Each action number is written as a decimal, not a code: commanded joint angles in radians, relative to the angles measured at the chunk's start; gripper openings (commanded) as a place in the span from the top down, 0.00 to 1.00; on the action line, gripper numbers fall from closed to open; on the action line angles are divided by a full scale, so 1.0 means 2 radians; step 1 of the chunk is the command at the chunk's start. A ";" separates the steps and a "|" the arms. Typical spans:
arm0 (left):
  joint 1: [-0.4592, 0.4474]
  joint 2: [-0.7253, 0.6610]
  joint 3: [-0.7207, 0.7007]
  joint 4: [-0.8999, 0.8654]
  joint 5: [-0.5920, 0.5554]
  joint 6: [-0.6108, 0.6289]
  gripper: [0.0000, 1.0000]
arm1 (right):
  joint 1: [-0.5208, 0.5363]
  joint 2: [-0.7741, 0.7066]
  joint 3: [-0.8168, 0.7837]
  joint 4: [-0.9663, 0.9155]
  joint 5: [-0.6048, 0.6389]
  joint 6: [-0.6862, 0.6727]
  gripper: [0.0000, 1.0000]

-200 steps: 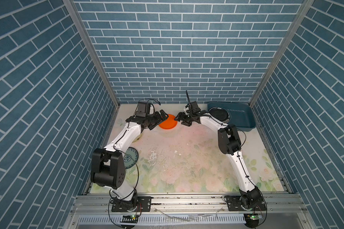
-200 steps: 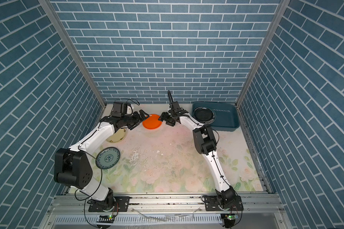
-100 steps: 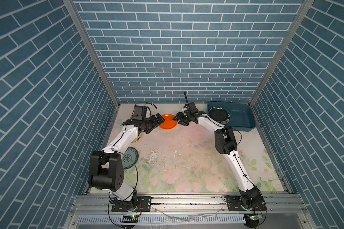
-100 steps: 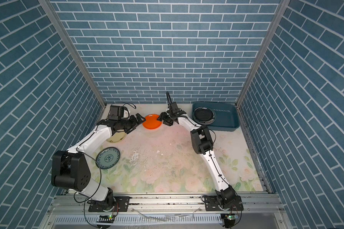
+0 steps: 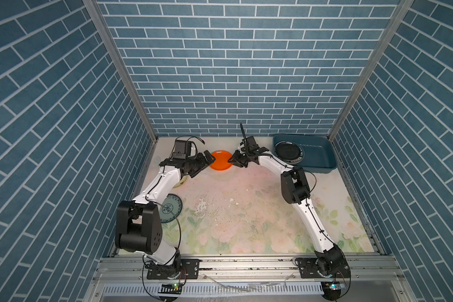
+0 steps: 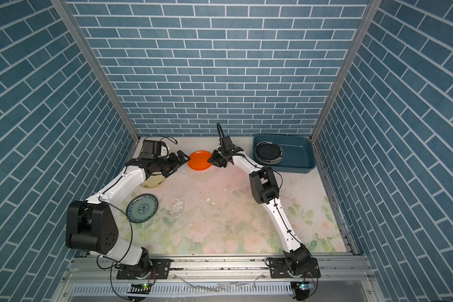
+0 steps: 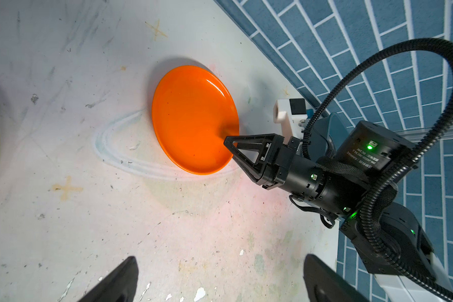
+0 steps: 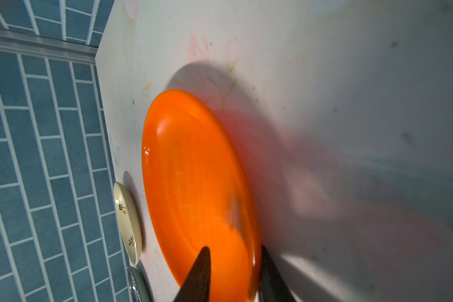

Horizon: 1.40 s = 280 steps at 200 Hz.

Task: Place the plates into the plastic bin on the countertop
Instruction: Pick up the plate from the top-center of the table.

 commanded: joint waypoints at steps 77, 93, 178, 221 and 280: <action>0.005 -0.014 -0.012 -0.007 0.003 0.011 0.00 | 0.003 0.002 0.005 -0.030 0.015 0.001 0.95; 0.005 -0.013 -0.010 -0.005 0.006 0.011 0.00 | 0.001 -0.008 0.005 -0.031 0.015 0.001 0.96; -0.008 0.043 0.063 -0.001 0.048 0.019 0.00 | -0.033 -0.136 -0.052 -0.018 0.032 -0.012 0.99; -0.054 0.101 0.145 0.012 0.075 0.014 0.00 | -0.074 -0.234 -0.135 -0.015 0.054 -0.006 1.00; -0.126 0.200 0.274 0.026 0.113 0.001 0.00 | -0.157 -0.377 -0.269 -0.046 0.105 -0.002 1.00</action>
